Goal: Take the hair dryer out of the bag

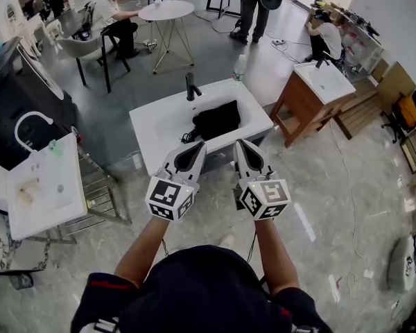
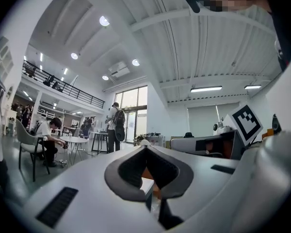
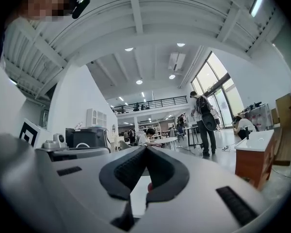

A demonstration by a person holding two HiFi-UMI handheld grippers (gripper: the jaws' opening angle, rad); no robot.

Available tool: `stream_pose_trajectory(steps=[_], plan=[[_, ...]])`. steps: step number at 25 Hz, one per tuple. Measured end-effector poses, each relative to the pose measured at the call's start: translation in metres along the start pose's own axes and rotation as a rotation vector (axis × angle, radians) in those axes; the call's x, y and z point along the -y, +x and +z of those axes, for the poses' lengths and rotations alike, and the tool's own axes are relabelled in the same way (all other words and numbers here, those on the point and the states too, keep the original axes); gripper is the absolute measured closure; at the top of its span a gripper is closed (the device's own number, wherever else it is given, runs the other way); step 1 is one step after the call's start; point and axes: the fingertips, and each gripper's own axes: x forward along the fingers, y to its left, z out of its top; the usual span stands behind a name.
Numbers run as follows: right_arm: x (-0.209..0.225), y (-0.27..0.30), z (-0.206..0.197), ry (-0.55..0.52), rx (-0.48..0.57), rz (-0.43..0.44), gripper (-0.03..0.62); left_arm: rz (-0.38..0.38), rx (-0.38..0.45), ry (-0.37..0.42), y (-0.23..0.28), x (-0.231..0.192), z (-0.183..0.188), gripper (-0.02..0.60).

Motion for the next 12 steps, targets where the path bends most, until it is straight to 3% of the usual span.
stream_pose_trajectory(steps=[12], plan=[[0.068,0.003,-0.002,0.018,-0.017,0.053,0.561,0.048,-0.039,0.018,0.061,0.028,-0.014,0.569]])
